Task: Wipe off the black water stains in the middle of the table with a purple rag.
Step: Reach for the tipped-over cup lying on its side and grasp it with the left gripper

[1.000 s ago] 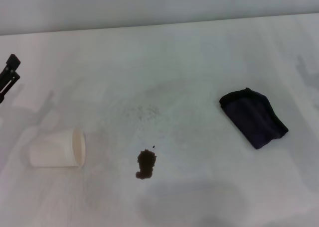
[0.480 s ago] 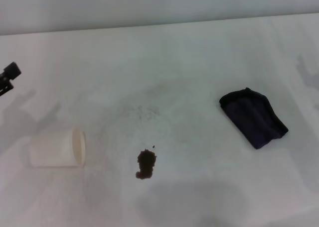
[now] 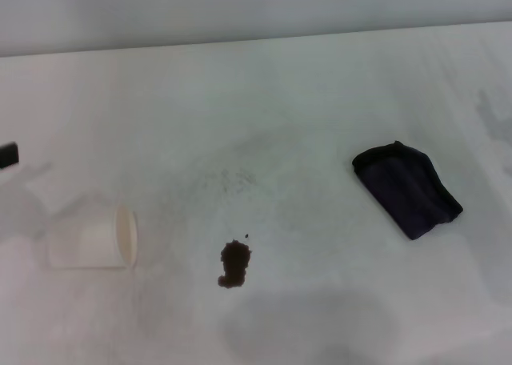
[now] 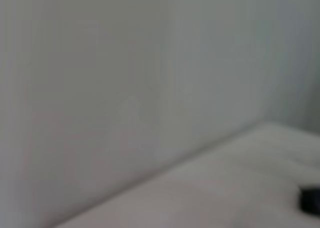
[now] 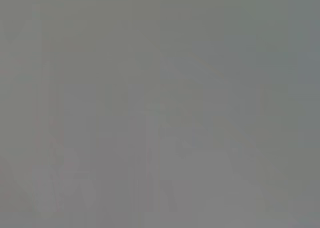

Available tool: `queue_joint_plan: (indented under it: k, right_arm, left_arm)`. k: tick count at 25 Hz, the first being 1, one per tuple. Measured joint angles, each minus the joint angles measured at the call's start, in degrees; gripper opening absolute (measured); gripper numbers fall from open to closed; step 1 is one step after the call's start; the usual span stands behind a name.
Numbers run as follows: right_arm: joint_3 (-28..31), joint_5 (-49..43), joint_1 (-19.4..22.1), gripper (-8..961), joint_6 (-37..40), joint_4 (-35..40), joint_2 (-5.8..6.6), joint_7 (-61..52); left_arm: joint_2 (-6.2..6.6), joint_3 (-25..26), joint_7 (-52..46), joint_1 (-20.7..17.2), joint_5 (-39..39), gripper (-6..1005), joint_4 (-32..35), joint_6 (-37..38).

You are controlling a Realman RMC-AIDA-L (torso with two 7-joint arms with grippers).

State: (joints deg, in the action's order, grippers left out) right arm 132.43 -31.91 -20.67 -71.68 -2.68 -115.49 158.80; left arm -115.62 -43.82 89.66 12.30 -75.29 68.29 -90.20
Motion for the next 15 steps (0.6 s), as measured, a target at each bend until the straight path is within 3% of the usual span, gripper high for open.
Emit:
queue_joint_plan:
  k: [3, 7, 15]
  right_arm:
    - [0.0, -0.01, -0.09, 795, -0.49, -0.09, 0.0, -0.03]
    - [0.01, 0.0, -0.2, 795, -0.55, -0.13, 0.0, -0.05]
    - [0.02, 0.0, -0.38, 795, -0.57, -0.14, 0.0, -0.07]
  left_arm:
    - [0.94, -0.22, -2.72, 3.56, 8.63, 876, 4.16, -6.02]
    - [0.71, -0.31, -4.73, 8.11, 17.35, 876, 6.31, -11.0]
    - [-2.47, -4.79, -5.89, 14.79, 35.04, 876, 9.69, -11.64]
